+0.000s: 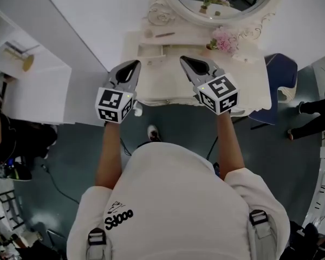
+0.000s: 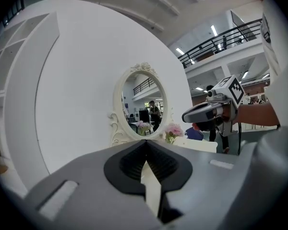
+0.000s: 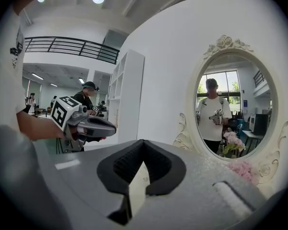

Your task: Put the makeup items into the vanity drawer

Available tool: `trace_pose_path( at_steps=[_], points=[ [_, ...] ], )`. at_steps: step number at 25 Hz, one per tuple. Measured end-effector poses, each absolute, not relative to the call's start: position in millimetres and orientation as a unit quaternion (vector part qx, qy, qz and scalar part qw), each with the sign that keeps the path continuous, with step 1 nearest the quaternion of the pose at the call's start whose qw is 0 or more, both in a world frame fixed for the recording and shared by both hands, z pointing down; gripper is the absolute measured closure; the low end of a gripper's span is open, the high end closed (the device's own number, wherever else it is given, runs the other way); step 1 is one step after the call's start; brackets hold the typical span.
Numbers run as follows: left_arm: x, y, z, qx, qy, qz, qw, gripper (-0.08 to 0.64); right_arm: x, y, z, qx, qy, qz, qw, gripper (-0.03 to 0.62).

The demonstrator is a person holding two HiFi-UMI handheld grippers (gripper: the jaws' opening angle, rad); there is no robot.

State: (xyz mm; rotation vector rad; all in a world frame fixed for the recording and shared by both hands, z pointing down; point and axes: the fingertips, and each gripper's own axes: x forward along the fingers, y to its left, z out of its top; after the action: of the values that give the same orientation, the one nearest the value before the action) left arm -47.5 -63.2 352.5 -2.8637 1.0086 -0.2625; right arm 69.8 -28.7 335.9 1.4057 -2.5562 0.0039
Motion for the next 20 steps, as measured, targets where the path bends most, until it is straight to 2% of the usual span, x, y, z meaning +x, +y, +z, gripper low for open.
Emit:
trace_pose_path(
  at_steps=[10, 16, 20],
  points=[
    [-63.0, -176.2, 382.0, -0.946, 0.310, -0.095, 0.001, 0.541, 59.4, -123.2, 349.8, 0.524, -0.845, 0.029, 0.108, 0.591],
    [-50.2, -221.1, 412.6, -0.949, 0.288, -0.126, -0.024, 0.493, 60.1, -153.3, 371.8, 0.519, -0.842, 0.053, 0.142, 0.591],
    [-34.0, -253.6, 435.8, -0.946, 0.287, -0.148, -0.041, 0.476, 67.7, -177.7, 385.8, 0.514, -0.843, 0.074, 0.140, 0.589]
  ],
)
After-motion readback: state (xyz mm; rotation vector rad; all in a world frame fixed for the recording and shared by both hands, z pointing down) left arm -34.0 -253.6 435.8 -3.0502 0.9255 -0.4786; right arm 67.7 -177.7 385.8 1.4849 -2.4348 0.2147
